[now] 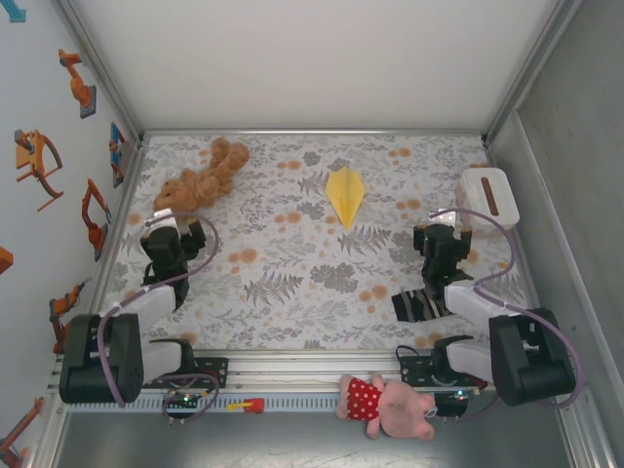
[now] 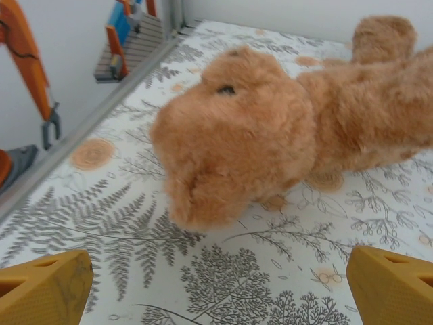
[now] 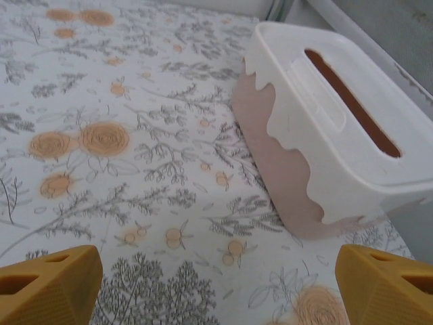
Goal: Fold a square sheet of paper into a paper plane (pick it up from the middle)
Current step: Reset both arms
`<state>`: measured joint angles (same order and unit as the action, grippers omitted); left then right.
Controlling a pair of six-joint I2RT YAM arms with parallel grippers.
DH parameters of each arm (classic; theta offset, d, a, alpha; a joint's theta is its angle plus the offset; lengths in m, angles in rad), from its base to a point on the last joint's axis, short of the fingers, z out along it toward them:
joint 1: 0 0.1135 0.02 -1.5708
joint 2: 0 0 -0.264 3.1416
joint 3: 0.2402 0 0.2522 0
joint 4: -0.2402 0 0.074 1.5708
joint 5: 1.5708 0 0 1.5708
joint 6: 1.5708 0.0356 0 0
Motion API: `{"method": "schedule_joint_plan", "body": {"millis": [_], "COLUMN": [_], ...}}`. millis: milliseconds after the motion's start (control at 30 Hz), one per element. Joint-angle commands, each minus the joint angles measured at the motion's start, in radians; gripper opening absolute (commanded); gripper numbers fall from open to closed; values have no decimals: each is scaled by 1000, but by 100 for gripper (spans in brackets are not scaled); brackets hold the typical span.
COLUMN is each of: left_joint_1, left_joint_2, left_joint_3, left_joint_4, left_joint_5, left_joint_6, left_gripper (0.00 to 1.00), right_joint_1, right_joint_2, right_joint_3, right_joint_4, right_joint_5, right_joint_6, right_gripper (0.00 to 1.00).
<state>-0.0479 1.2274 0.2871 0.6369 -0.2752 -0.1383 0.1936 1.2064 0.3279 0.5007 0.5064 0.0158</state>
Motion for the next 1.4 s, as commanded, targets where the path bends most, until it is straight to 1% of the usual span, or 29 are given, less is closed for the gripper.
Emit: {"method": "schedule_joint_plan", "body": {"millis": [0, 33, 100, 167, 267, 333, 433, 467, 500, 533, 600, 633, 667, 800, 867, 1367], "left_joint_1": [25, 28, 44, 64, 80, 82, 81, 81, 80, 79, 44, 24, 15, 9, 14, 19], "left_joint_2": [58, 71, 113, 153, 217, 258, 315, 317, 306, 301, 312, 312, 312, 311, 314, 315], "left_joint_3": [-11, 1, 10, 12, 14, 22, 27, 35, 54, 83, 114, 121, 125, 117, 121, 129], "left_joint_4": [190, 185, 227, 256, 313, 336, 386, 376, 328, 258, 214, 197, 189, 203, 199, 182], "left_joint_5": [157, 176, 219, 268, 305, 311, 310, 297, 284, 276, 212, 180, 166, 154, 171, 180], "left_joint_6": [50, 63, 74, 68, 62, 62, 59, 57, 53, 51, 76, 92, 98, 101, 100, 98], "left_gripper": [96, 96, 96, 96, 96, 96, 96, 96, 96, 96, 96, 96, 96, 96, 96, 96], "right_joint_1": [-45, -64, -82, -112, -152, -168, -181, -184, -190, -192, -193, -193, -194, -200, -201, -203], "right_joint_2": [49, 74, 99, 119, 189, 259, 345, 334, 334, 336, 338, 337, 337, 337, 337, 337], "right_joint_3": [-22, -28, -31, -37, -25, -24, -21, -16, -19, -17, 7, 26, 39, 43, 43, 46], "right_joint_4": [223, 249, 303, 353, 400, 454, 541, 513, 511, 515, 477, 439, 413, 403, 402, 395], "right_joint_5": [-75, -101, -128, -215, -304, -354, -386, -397, -410, -411, -409, -399, -391, -394, -393, -398], "right_joint_6": [-28, -25, -24, -15, 11, 13, 11, 17, 17, 21, 22, 25, 34, 42, 43, 44], "right_gripper": [88, 88, 87, 88, 87, 87, 87, 88, 88, 88, 88, 99, 99, 100, 100, 100]}}
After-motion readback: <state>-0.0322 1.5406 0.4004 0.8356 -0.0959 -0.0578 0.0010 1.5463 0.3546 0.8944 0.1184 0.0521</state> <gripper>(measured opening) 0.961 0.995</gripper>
